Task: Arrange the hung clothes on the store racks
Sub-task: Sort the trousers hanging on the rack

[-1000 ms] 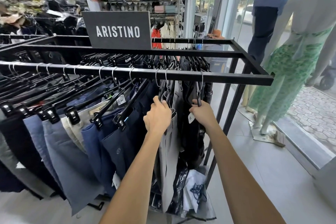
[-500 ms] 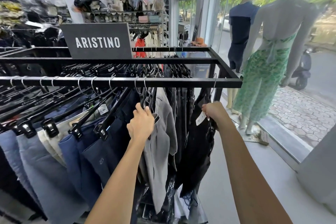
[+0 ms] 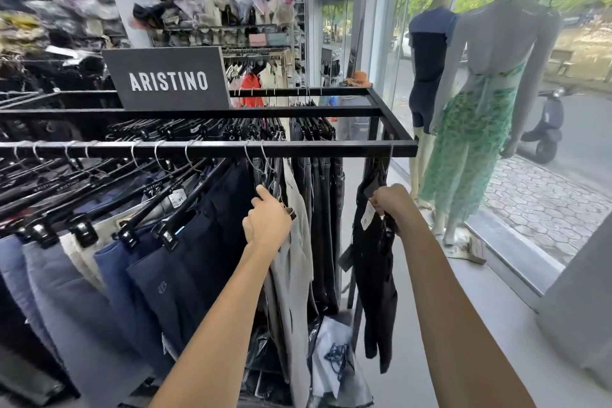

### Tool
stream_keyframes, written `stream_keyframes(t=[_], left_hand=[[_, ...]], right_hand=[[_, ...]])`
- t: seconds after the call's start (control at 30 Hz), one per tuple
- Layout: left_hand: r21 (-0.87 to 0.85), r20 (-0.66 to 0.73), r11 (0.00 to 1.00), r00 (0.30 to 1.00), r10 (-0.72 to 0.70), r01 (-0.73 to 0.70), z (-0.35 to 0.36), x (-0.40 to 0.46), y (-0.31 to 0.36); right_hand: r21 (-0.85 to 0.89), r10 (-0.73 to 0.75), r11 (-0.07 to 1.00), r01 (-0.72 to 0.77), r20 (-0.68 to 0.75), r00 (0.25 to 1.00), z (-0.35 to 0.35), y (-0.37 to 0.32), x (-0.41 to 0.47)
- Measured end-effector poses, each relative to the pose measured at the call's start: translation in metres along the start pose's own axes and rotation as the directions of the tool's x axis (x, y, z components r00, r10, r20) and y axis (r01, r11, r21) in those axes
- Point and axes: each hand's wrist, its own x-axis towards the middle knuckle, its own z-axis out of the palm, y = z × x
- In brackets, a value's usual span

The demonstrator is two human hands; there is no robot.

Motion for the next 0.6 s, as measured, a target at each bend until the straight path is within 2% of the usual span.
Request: stream_keyframes(t=[0.17, 0.37, 0.43, 0.5, 0.6], left_hand=[[0.032, -0.004, 0.999, 1.0, -0.029, 0.03, -0.002, -0.002, -0.005], [0.024, 0.016, 0.999, 0.999, -0.039, 0.038, -0.004, -0.004, -0.001], [0.003, 0.026, 0.999, 0.998, -0.048, 0.048, -0.006, -0.004, -0.003], [-0.059, 0.057, 0.996, 0.996, -0.068, 0.071, -0.008, -0.001, -0.006], [-0.216, 0.148, 0.966, 0.983, -0.11, 0.14, -0.015, 0.004, -0.008]], right_hand=[[-0.086, 0.005, 0.996, -0.003, 0.025, 1.0, -0.014, 0.004, -0.001], [-0.083, -0.023, 0.996, 0.029, 0.073, 0.997, -0.023, 0.013, -0.008], [-0.176, -0.05, 0.982, 0.063, 0.077, 0.996, -0.028, 0.012, -0.009], [-0.349, -0.084, 0.932, 0.1, 0.06, 0.995, -0.035, 0.007, -0.012], [-0.505, -0.205, 0.852, 0.134, -0.088, 0.975, -0.043, -0.012, -0.027]])
